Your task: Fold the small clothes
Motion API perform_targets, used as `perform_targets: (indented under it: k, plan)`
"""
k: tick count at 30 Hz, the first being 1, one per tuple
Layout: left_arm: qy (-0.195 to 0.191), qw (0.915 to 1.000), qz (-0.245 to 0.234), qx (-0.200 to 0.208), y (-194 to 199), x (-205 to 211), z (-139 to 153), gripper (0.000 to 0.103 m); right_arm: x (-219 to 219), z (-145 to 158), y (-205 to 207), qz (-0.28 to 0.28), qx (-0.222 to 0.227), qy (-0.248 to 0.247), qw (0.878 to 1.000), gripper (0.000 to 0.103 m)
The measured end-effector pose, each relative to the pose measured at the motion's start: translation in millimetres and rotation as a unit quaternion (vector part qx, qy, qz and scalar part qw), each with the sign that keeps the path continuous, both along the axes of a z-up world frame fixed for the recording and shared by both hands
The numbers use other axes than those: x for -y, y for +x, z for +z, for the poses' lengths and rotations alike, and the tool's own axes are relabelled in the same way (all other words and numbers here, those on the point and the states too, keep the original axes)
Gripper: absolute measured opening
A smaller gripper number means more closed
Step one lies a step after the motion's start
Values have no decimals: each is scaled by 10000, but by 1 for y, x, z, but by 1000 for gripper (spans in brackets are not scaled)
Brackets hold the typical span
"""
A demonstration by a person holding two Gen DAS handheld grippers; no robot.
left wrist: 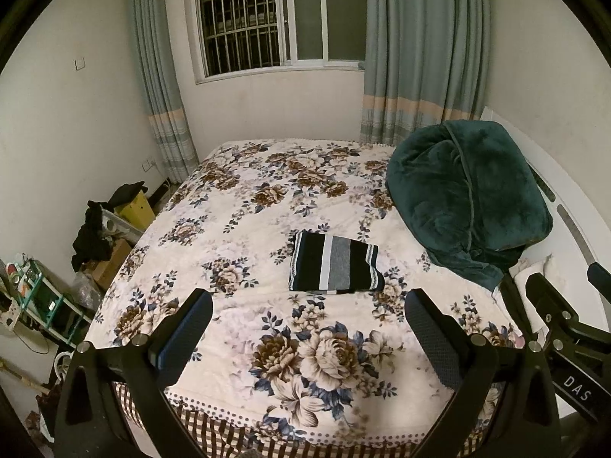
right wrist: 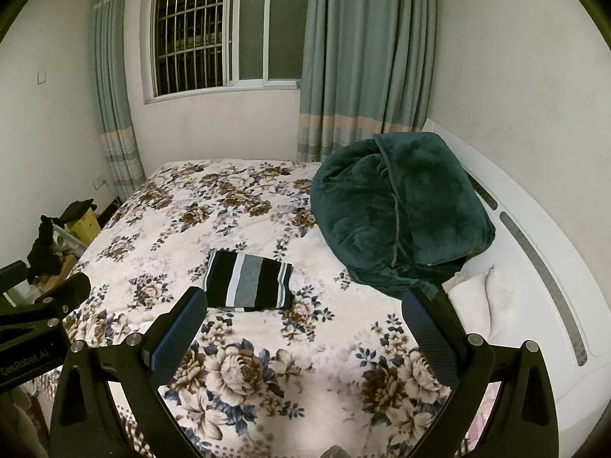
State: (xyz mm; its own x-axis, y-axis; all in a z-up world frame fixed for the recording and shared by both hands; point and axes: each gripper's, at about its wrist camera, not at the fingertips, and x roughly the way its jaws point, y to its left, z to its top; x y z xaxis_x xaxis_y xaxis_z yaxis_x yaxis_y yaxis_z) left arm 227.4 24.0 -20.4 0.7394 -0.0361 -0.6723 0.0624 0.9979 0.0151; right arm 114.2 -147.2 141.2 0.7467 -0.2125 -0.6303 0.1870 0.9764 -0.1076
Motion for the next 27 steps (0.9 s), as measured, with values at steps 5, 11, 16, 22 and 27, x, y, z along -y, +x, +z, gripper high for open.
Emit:
perform_targets:
  k: [5,11,16,22,27]
  plan:
    - [3,10000,4,5,0,1,0,103,-2,-2,-3,-11,-9,24,10000,103]
    - [38,10000,22,17,-1,0,1,103,-5,-3,-6,5,-11,32,10000,103]
    - [35,10000,29,22,-2,1,1,103,-6,-3,-7,-17,-19,40,10000,103]
    - [26,10000,23,11,0,-2,1,103,-5,-3,-7,-28,-18,54,10000,103]
    - [43,10000,56,52,0,-7,2,103,-5,-3,-8,-31,-14,51,10000,103]
